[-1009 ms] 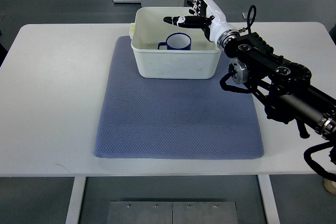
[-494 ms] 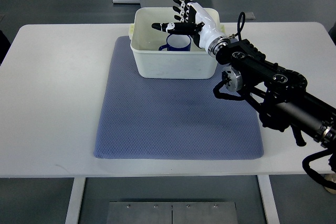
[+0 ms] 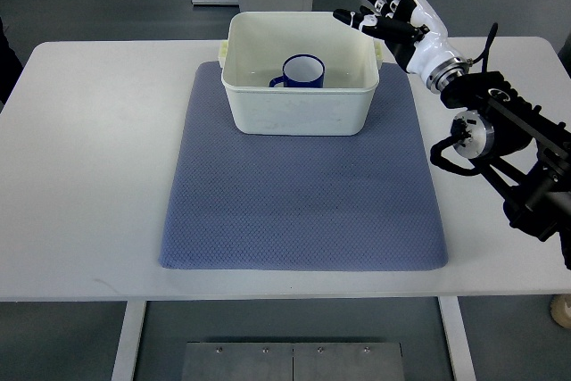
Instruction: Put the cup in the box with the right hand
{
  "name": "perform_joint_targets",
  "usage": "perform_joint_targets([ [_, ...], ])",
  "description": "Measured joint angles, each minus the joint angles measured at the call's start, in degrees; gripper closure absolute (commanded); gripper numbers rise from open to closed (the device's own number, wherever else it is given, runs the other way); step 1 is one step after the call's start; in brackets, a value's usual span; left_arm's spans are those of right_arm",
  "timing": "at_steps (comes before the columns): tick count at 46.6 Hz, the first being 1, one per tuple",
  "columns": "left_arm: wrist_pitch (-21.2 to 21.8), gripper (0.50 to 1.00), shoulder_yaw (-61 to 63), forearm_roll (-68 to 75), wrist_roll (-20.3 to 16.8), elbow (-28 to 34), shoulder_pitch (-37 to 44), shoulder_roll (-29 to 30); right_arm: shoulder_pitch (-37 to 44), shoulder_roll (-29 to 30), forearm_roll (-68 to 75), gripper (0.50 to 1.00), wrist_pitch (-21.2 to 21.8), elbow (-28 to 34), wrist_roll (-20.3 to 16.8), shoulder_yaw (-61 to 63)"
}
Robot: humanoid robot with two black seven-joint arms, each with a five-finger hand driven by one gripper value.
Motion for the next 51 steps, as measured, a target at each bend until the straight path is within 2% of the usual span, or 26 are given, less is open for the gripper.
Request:
perform_joint_targets([
  [9, 0.0, 0.500, 0.0, 0.0, 0.0, 0.0, 0.0, 0.0, -2.3, -5.4, 5.5, 0.500, 3.0, -0.1, -1.5, 2.1],
  [17, 0.0, 0.500, 0.0, 0.0, 0.0, 0.0, 0.0, 0.0, -4.6, -9.1, 6.9, 0.500, 3.7, -0.4, -1.0, 5.0],
  [23, 0.0, 0.500, 0.0, 0.0, 0.0, 0.0, 0.0, 0.0, -8.2, -9.9, 6.9, 0.500, 6.3, -0.7, -0.9, 9.7],
  [33, 0.0, 0.500, 0.0, 0.0, 0.0, 0.0, 0.0, 0.0, -12.8, -10.0, 6.8, 0.500, 8.2, -3.5, -1.0, 12.6],
  [42, 0.0, 0.500, 0.0, 0.0, 0.0, 0.0, 0.0, 0.0, -14.0, -9.7, 6.9, 0.500, 16.8, -10.6, -0.9, 13.6],
  [46, 0.0, 0.500, 0.0, 0.0, 0.0, 0.0, 0.0, 0.0, -14.4, -9.3, 7.0, 0.500, 18.3, -13.6, -0.8, 15.4],
  [51, 0.0, 0.500, 0.0, 0.0, 0.0, 0.0, 0.0, 0.0, -15.7, -8.5, 7.1, 0.500, 19.4, -14.2, -0.8, 17.3],
])
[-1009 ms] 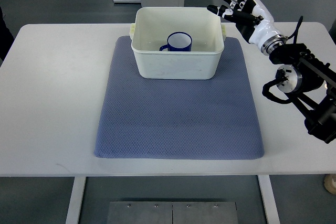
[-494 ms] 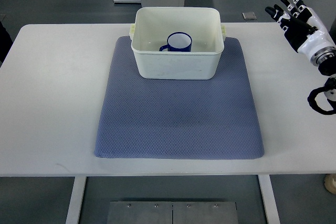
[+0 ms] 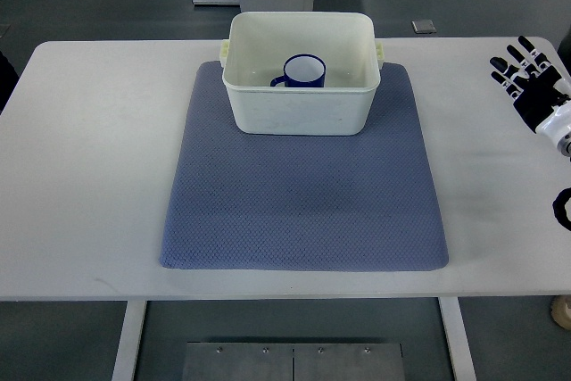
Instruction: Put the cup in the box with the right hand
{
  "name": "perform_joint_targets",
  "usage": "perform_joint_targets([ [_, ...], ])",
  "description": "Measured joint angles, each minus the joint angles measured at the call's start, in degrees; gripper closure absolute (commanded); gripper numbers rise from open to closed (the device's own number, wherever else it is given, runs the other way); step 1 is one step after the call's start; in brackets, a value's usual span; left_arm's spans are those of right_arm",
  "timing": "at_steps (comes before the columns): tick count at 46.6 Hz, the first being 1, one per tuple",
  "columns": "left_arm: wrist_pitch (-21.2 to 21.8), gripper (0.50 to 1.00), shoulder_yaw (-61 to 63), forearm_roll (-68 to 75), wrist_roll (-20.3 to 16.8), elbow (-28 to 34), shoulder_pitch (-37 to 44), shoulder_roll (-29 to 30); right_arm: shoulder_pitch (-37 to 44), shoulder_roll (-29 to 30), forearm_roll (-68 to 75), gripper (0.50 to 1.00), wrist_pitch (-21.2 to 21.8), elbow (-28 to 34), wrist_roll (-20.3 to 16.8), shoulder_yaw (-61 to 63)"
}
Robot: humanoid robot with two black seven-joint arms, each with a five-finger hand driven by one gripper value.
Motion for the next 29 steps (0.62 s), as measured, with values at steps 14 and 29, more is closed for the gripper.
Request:
perform_joint_targets([
  [14, 0.0, 0.500, 0.0, 0.0, 0.0, 0.0, 0.0, 0.0, -1.9, 3.7, 0.0, 0.500, 1.0, -0.4, -0.4, 1.0],
  [29, 0.0, 0.500, 0.0, 0.0, 0.0, 0.0, 0.0, 0.0, -2.4, 6.1, 0.0, 0.500, 0.9, -2.4, -0.1, 0.9],
])
